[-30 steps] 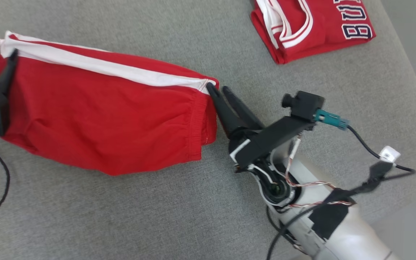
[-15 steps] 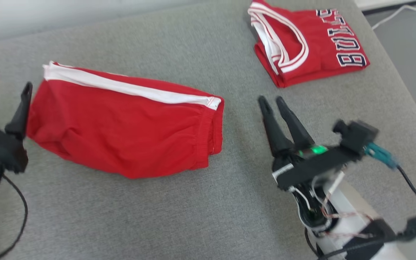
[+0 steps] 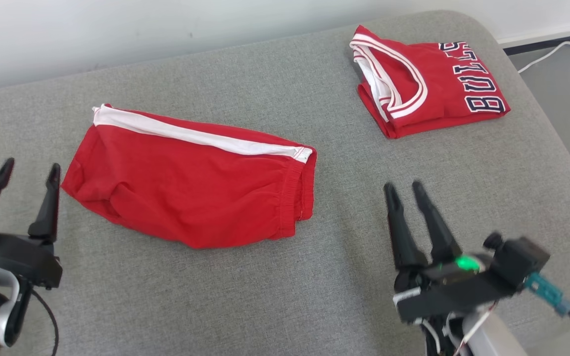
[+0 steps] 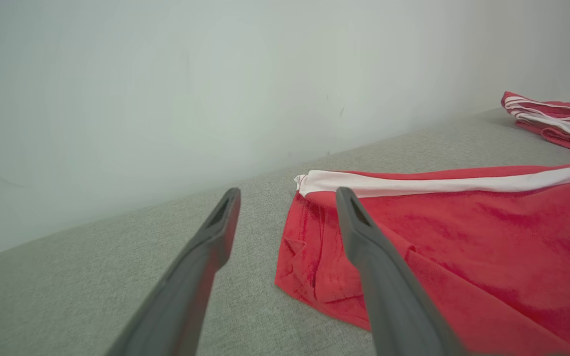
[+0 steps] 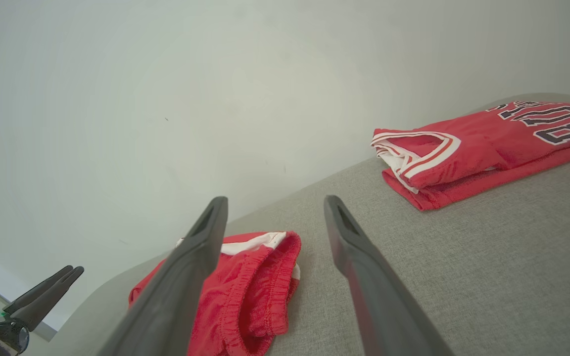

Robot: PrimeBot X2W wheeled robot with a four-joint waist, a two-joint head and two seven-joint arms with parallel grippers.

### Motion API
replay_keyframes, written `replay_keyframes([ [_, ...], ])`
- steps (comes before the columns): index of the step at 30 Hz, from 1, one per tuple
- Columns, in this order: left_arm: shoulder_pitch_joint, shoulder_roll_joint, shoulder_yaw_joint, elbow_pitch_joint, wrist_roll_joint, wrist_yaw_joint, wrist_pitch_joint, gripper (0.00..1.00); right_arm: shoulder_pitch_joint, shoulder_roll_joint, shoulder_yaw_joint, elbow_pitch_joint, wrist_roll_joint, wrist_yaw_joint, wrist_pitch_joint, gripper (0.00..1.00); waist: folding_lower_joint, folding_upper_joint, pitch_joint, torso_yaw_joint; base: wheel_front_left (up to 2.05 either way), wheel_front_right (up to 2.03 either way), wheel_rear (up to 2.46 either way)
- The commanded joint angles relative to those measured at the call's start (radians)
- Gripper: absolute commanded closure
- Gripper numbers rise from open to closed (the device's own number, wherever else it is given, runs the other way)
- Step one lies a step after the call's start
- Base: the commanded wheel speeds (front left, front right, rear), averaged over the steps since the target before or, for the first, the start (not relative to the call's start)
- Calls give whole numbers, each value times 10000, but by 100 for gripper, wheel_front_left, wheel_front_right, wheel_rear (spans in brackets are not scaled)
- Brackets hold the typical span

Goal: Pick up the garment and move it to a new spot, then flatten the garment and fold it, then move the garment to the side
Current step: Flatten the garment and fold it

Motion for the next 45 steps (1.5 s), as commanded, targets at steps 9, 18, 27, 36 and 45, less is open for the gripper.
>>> replay_keyframes([
  [9,163,-394,-228,-398,-229,149,186,0,635,327,-367,-393,-575,0,35,0,3,1,130,-19,0,0,0],
  [18,-245,-1067,-653,528,-380,-75,292,0,742,351,-415,-496,-667,0,291,0,3,1,123,0,0,0,0],
  [27,-780,-1345,-840,2351,-392,-353,136,0,630,340,-402,-577,-728,0,448,0,3,1,344,-240,0,0,0],
  [36,-1405,-1297,-953,3758,-128,-505,-217,0,593,351,-332,-525,-743,0,505,0,3,1,522,-474,0,0,0],
  [45,-1853,-1331,-946,4893,-73,-497,-475,0,621,330,-217,-457,-754,0,633,0,3,1,550,-629,0,0,0],
])
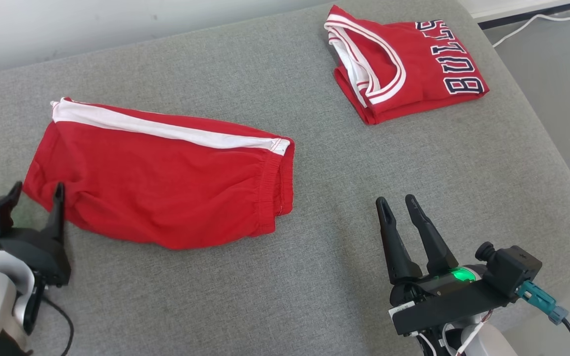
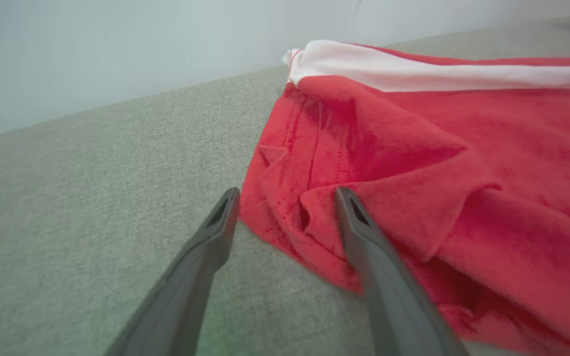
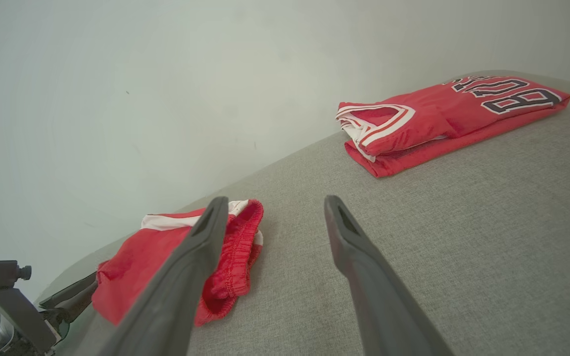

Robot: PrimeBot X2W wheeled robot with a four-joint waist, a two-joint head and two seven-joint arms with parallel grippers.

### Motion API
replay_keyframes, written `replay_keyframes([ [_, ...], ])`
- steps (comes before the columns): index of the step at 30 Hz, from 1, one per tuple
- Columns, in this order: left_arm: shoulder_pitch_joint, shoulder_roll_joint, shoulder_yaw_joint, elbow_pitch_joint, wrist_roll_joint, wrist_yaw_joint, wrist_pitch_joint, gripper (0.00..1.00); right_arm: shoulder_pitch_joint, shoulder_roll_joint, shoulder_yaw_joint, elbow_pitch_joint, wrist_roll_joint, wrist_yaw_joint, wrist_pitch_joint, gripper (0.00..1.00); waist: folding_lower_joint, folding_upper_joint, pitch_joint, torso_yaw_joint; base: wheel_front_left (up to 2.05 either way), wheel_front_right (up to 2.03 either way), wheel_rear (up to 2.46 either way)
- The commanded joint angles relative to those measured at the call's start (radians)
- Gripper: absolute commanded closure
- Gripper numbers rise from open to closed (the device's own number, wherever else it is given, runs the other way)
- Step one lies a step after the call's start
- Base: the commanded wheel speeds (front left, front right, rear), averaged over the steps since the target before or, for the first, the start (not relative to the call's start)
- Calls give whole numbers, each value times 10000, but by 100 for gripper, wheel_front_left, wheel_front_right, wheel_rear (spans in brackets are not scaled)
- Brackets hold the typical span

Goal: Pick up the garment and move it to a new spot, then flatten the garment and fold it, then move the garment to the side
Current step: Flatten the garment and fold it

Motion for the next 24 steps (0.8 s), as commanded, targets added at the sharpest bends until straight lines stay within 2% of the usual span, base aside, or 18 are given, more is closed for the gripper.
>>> replay_keyframes([
  [1,17,-1,-37,124,-23,-57,-35,0,-28,-18,17,15,-41,0,41,0,0,0,5,-7,0,0,0],
  [5,-34,-180,-143,539,-151,-217,55,0,-43,-37,4,26,-52,0,59,0,0,0,-5,15,0,0,0],
  [6,-64,-180,-173,652,-102,-228,48,51,-53,-40,-7,33,-59,0,78,0,0,0,-13,28,0,0,0],
  [7,-85,-203,-189,754,-105,-250,37,78,-67,-43,-3,38,-66,0,95,0,0,0,-26,39,0,0,0],
  [8,-81,-244,-218,838,-102,-260,20,100,-81,-51,4,39,-69,0,106,0,0,0,-44,54,0,0,0],
  [14,36,-485,-266,967,-101,-292,-198,100,27,-49,74,105,-12,0,79,0,0,0,-361,225,0,0,0],
  [19,673,-568,-7,598,-249,-23,-310,100,232,-35,131,249,104,0,-2,0,0,0,-926,417,0,0,0],
  [24,1741,-712,321,-393,-332,391,-348,100,476,-75,17,385,236,0,-13,0,0,0,-1485,803,0,0,0],
])
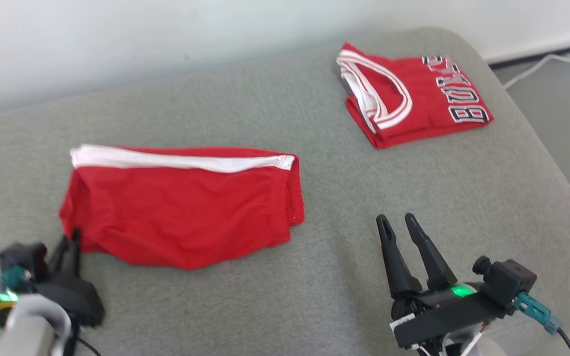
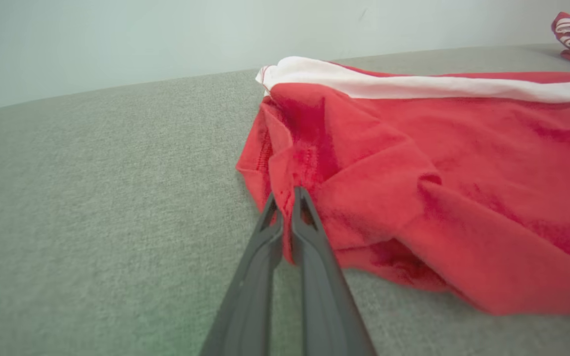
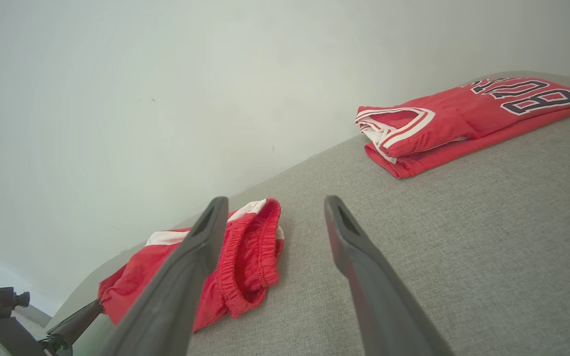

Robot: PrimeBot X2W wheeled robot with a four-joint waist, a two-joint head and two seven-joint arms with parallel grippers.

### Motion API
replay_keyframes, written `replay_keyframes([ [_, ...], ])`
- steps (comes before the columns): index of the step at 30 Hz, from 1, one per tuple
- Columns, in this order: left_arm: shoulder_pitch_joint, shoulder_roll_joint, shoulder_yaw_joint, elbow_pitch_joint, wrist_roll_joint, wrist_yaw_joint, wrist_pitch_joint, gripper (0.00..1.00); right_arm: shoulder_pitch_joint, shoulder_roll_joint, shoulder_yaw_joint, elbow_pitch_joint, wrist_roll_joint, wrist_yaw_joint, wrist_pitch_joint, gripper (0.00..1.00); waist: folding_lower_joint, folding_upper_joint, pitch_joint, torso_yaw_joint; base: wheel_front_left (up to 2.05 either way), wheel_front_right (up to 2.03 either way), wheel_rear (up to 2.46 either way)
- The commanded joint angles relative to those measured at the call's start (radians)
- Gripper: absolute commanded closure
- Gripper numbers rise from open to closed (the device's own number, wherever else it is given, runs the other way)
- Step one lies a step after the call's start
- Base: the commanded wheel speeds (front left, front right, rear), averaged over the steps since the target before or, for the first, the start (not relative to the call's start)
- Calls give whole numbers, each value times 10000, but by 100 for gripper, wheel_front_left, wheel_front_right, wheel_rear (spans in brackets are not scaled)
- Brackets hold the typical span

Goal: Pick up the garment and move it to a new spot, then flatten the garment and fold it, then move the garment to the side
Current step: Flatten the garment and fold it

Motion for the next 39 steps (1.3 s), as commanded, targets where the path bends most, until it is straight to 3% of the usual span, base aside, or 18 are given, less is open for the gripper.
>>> replay_keyframes([
  [1,631,-57,178,-492,-40,215,-43,100,216,-67,-55,42,69,0,-35,0,1,0,-529,486,0,0,0],
  [16,3878,-446,528,-4092,-11,1698,-52,100,682,-113,-463,57,22,0,210,0,1,0,-1211,1518,0,0,0],
  [25,4669,-477,506,-4648,-154,1936,-26,100,776,-146,-475,161,2,0,409,0,1,0,-1434,1650,0,0,0],
  [26,4677,-476,484,-4616,-106,1923,-27,62,789,-152,-473,180,-5,0,430,0,1,0,-1468,1654,0,0,0],
  [27,4699,-446,453,-4595,-22,1923,-30,9,794,-150,-455,198,-11,0,454,0,1,0,-1492,1643,0,0,0],
  [28,4717,-482,481,-4629,-20,1930,-34,0,792,-151,-450,216,-13,0,456,0,1,0,-1509,1636,0,0,0],
  [39,5537,-688,1767,-6331,1087,2164,-51,0,808,-219,-675,321,-715,0,203,0,1,0,-1739,1742,0,0,0],
])
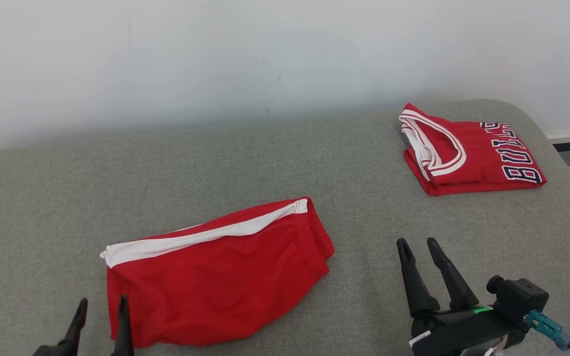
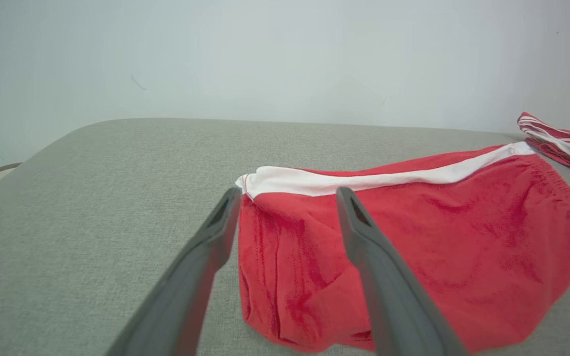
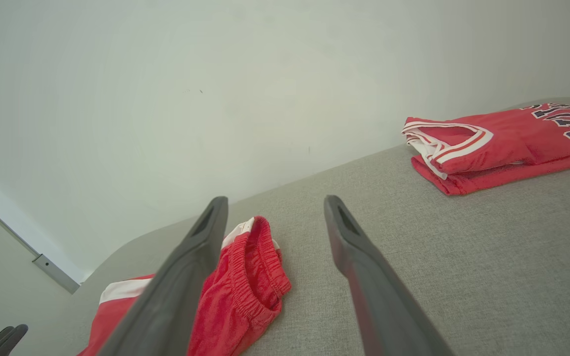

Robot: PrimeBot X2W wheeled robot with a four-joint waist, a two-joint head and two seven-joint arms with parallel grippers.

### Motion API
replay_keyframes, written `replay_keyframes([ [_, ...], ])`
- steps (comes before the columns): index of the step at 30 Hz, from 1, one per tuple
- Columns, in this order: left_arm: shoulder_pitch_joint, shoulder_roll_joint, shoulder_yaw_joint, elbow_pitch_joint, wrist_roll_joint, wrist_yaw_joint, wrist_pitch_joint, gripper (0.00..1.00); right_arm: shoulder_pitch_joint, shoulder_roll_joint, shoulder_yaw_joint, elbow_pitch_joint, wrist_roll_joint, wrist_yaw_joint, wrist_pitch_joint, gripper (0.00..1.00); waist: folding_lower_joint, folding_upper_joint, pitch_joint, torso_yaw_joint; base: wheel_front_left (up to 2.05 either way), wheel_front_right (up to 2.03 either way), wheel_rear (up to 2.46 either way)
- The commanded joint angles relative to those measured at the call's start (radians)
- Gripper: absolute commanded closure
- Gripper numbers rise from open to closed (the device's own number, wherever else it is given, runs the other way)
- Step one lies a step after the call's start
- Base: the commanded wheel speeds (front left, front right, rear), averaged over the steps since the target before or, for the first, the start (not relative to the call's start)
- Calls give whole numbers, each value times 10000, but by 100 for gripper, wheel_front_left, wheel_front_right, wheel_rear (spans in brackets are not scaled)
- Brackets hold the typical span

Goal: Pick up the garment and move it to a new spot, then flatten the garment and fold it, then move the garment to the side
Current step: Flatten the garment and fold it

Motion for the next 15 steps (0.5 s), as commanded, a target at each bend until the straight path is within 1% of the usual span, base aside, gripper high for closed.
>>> replay_keyframes([
  [1,287,-36,230,-287,192,79,-49,0,89,5,-94,1,-163,0,-97,0,0,0,-55,65,0,0,0],
  [6,746,-134,738,-1274,953,313,-50,0,224,9,-569,42,-908,0,-250,0,0,0,-173,296,0,0,0],
  [8,939,-187,894,-1516,1146,329,-49,0,291,76,-763,41,-1173,0,-278,0,0,0,-220,383,0,0,0],
  [15,1578,-285,1254,-2024,1258,378,-50,0,621,260,-1306,-78,-1650,0,-277,0,0,0,-334,509,0,0,0],
])
